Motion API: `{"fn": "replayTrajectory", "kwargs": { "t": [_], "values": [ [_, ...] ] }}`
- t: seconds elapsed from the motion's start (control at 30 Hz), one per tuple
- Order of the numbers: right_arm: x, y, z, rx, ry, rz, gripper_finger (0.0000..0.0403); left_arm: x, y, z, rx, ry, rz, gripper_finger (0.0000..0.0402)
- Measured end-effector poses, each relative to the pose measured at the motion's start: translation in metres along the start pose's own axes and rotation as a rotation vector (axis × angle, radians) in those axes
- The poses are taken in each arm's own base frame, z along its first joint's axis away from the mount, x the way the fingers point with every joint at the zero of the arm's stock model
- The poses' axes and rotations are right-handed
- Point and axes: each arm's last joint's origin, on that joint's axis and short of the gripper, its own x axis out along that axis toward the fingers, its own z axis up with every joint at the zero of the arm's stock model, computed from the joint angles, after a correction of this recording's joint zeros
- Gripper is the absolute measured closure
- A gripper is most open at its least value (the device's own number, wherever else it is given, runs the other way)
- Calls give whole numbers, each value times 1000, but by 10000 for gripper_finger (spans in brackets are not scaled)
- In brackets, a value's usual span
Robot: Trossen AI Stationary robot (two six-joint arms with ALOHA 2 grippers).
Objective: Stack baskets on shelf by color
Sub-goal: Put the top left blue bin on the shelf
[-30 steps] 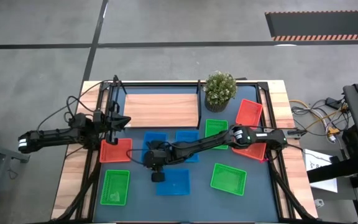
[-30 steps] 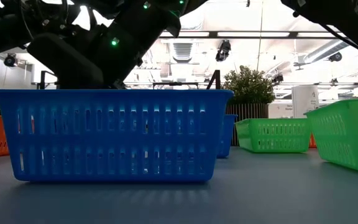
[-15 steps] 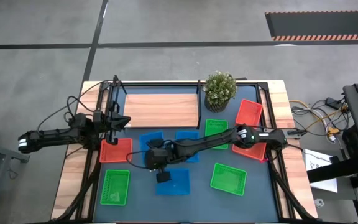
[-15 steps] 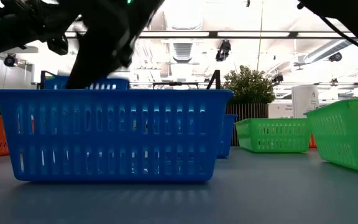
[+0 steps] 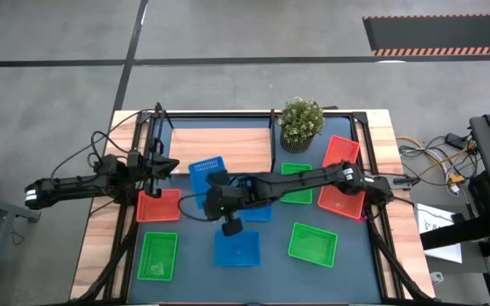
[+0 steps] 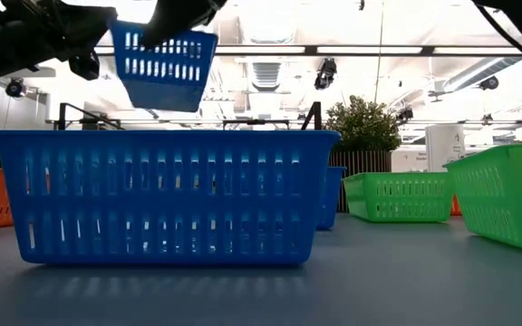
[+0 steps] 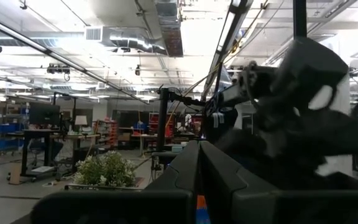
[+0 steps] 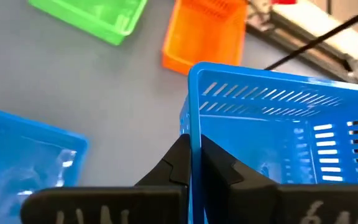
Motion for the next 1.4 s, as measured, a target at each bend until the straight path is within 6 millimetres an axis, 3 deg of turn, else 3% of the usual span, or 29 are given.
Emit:
{"fn": "replayTrajectory", "kwargs": {
  "t": [0.3,0.47,0.7,0.83,1.1,1.4],
  "values": [
    [11,-46,-16,46,14,-58,392,0,0,0,0,2,0,402],
    [43,-82,-34,220,0,-121,392,0,0,0,0,0,0,402],
    [98,-117,-73,285,63,-164,392,0,0,0,0,0,0,402],
    [114,-125,-87,280,95,-169,392,0,0,0,0,0,0,402],
    [118,-134,-93,306,95,-183,387,0,0,0,0,1,0,402],
    [118,-133,-93,267,99,-182,322,0,0,0,0,1,0,402]
  ]
}}
